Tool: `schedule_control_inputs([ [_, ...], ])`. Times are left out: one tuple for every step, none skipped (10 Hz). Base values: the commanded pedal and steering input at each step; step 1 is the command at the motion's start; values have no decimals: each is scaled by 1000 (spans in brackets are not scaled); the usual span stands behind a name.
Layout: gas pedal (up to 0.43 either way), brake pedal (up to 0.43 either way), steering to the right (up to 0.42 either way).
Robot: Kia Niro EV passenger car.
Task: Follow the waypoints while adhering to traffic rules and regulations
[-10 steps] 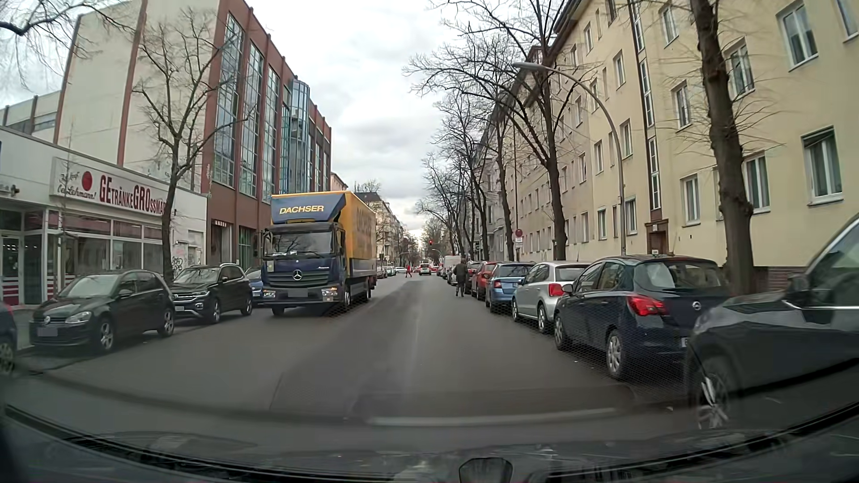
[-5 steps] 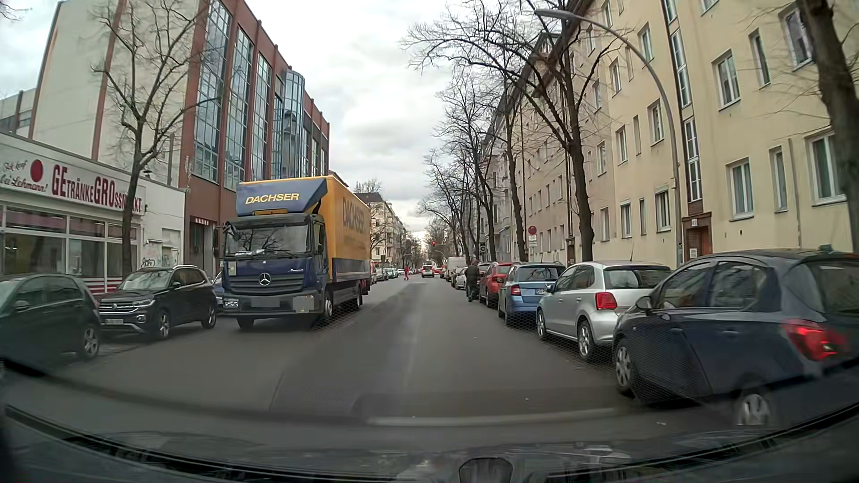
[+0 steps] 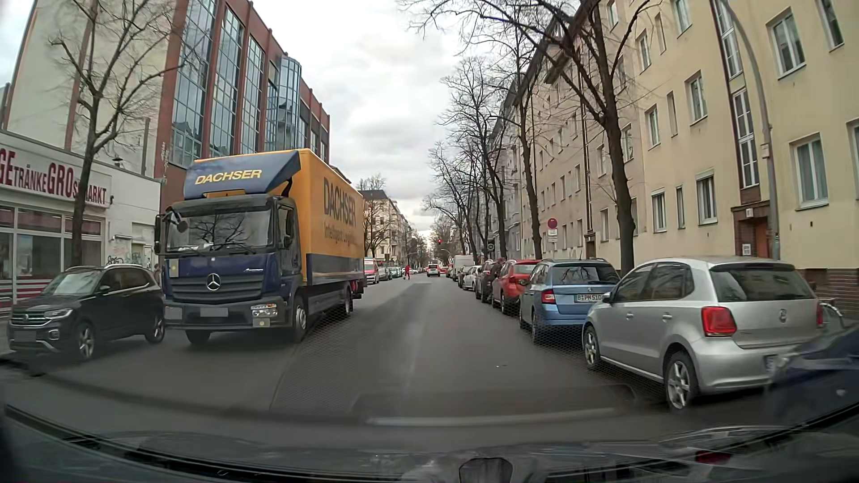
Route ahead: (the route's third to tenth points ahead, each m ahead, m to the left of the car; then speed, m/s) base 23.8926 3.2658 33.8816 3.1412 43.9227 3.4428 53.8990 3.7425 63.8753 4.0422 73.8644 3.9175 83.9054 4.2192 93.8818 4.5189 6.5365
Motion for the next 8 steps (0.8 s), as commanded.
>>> schedule_control_inputs([
  [79, 12, -21],
  [87, 12, -18],
  [98, 12, -16],
  [98, 12, -14],
  [110, 12, -11],
  [110, 12, -10],
  [110, 12, -8],
  [110, 12, -5],
])
